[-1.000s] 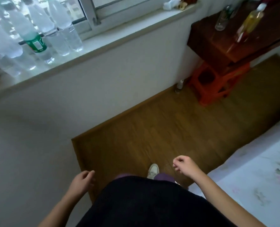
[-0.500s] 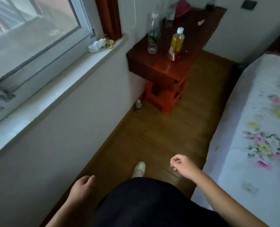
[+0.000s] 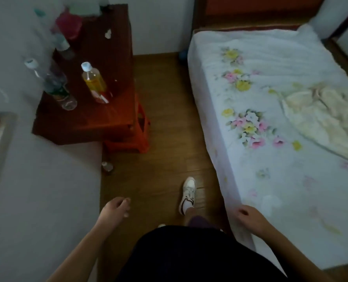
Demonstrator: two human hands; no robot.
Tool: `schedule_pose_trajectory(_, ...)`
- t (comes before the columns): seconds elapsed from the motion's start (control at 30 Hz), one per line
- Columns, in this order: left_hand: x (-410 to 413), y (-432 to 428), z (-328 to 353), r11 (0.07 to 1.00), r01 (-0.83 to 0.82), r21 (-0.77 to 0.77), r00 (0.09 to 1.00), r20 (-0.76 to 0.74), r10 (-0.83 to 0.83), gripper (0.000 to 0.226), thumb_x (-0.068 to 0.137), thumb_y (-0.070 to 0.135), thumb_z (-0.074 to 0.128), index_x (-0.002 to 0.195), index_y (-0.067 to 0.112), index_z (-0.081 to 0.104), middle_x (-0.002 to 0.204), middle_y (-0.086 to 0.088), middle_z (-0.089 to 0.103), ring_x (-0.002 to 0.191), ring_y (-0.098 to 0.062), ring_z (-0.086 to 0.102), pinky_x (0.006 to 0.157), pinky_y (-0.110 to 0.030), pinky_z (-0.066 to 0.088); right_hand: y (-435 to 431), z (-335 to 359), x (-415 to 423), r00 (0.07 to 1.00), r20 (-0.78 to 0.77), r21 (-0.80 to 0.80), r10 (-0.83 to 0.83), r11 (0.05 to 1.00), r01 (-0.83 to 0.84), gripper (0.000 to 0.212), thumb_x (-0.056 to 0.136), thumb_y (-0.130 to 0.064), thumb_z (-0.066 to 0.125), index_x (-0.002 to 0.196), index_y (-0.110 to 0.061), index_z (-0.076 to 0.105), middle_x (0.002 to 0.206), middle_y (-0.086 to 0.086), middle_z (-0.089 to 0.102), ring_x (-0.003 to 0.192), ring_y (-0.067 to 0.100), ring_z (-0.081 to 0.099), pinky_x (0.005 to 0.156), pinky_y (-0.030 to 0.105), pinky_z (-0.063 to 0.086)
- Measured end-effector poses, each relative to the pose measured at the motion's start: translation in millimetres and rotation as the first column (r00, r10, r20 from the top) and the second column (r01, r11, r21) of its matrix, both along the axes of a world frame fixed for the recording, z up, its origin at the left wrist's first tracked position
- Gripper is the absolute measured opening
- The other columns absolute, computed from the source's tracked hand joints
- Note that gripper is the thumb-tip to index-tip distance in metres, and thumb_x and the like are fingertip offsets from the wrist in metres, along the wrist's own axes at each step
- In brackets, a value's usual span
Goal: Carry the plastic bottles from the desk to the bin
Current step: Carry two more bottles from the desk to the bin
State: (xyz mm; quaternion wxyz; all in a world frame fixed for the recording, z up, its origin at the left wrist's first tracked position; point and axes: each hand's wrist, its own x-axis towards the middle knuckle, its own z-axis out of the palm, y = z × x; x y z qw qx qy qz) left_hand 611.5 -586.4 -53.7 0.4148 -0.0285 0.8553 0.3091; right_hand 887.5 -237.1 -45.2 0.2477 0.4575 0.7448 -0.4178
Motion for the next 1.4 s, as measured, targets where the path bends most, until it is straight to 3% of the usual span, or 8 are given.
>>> schedule_pose_trajectory(0.17, -49, 49, -10, 0.995, 0.096, -0.011, 0.995, 0.022, -0.095, 0.025, 0.101, 0.038, 0.053, 0.094, 0.019, 0.068, 0.089, -0.006, 0.074, 0.083, -0.024, 0.072, 0.069, -0.033, 0.051, 33, -10, -14, 0.992, 0.044, -0.035, -0.114, 0.993, 0.116, 0.021, 0.091, -0.012, 0.059, 0.071, -0.009, 0.056, 0.07, 0.01, 0.058, 0.058, 0.015, 0.058, 0.051, 0.017, 0.043)
schedule_pose_trajectory(0.3, -80, 70, -12, 0.998, 0.033, -0.051, 0.998, 0.058, -0.031, 0.026, 0.101, 0.038, 0.054, 0.093, 0.017, 0.068, 0.09, -0.01, 0.074, 0.083, -0.027, 0.072, 0.07, -0.034, 0.051, 77, -21, -72, 0.995, 0.031, -0.067, -0.1, 0.993, 0.102, 0.021, 0.085, -0.023, 0.06, 0.067, -0.014, 0.054, 0.07, 0.009, 0.057, 0.061, 0.02, 0.057, 0.061, 0.027, 0.041)
schedule_pose_trajectory(0.4, -103, 84, -16, 0.993, -0.032, -0.115, 0.997, 0.072, 0.041, 0.029, 0.1, 0.037, 0.055, 0.09, 0.014, 0.069, 0.084, -0.012, 0.075, 0.077, -0.028, 0.071, 0.066, -0.033, 0.05, 116, -23, -136, 0.999, -0.018, -0.118, -0.042, 0.992, 0.04, 0.026, 0.089, -0.022, 0.06, 0.073, -0.001, 0.058, 0.076, 0.003, 0.064, 0.073, 0.03, 0.066, 0.067, 0.03, 0.046)
schedule_pose_trajectory(0.5, -124, 107, -22, 0.986, -0.074, -0.146, 0.994, 0.066, 0.084, 0.031, 0.1, 0.035, 0.056, 0.086, 0.012, 0.071, 0.077, -0.011, 0.075, 0.067, -0.024, 0.068, 0.064, -0.032, 0.047, 146, -5, -217, 0.993, -0.108, -0.177, -0.039, 0.984, 0.02, 0.013, 0.095, -0.023, 0.057, 0.096, -0.017, 0.069, 0.096, 0.002, 0.071, 0.09, 0.018, 0.069, 0.083, 0.031, 0.055)
schedule_pose_trajectory(0.67, -166, 166, -16, 0.989, -0.086, -0.117, 0.995, 0.031, 0.09, 0.028, 0.099, 0.033, 0.057, 0.085, 0.012, 0.07, 0.081, -0.01, 0.076, 0.061, -0.021, 0.067, 0.062, -0.031, 0.044, 194, 18, -311, 0.974, -0.224, -0.168, 0.014, 0.984, -0.052, 0.015, 0.095, -0.032, 0.056, 0.103, -0.026, 0.067, 0.099, -0.004, 0.071, 0.092, 0.012, 0.068, 0.088, 0.033, 0.055)
schedule_pose_trajectory(0.97, -278, 308, -3, 0.999, 0.019, -0.032, 0.999, 0.041, -0.017, 0.029, 0.1, 0.04, 0.053, 0.093, 0.018, 0.071, 0.09, 0.0, 0.075, 0.081, -0.021, 0.074, 0.072, -0.036, 0.052, 290, -8, -362, 0.979, -0.204, -0.069, 0.026, 0.997, -0.041, 0.012, 0.091, -0.03, 0.059, 0.089, -0.023, 0.068, 0.089, 0.001, 0.073, 0.083, 0.018, 0.07, 0.082, 0.04, 0.058)
schedule_pose_trajectory(1.23, -395, 414, -3, 0.982, 0.187, 0.025, 0.982, -0.014, -0.187, 0.028, 0.1, 0.037, 0.053, 0.085, 0.021, 0.07, 0.084, -0.001, 0.076, 0.078, -0.023, 0.074, 0.067, -0.033, 0.049, 370, -9, -386, 0.966, -0.09, -0.045, -0.244, 0.97, 0.241, 0.01, 0.094, -0.015, 0.059, 0.093, -0.009, 0.068, 0.086, 0.009, 0.075, 0.067, 0.015, 0.068, 0.055, 0.018, 0.047)
schedule_pose_trajectory(1.4, -460, 472, 12, 0.968, 0.245, 0.059, 0.968, -0.065, -0.241, 0.028, 0.1, 0.037, 0.053, 0.091, 0.019, 0.071, 0.085, -0.004, 0.076, 0.08, -0.024, 0.074, 0.075, -0.036, 0.054, 410, -8, -431, 0.956, -0.078, -0.061, -0.281, 0.959, 0.277, 0.012, 0.094, -0.014, 0.059, 0.098, -0.007, 0.067, 0.088, 0.011, 0.075, 0.067, 0.018, 0.068, 0.059, 0.024, 0.048)
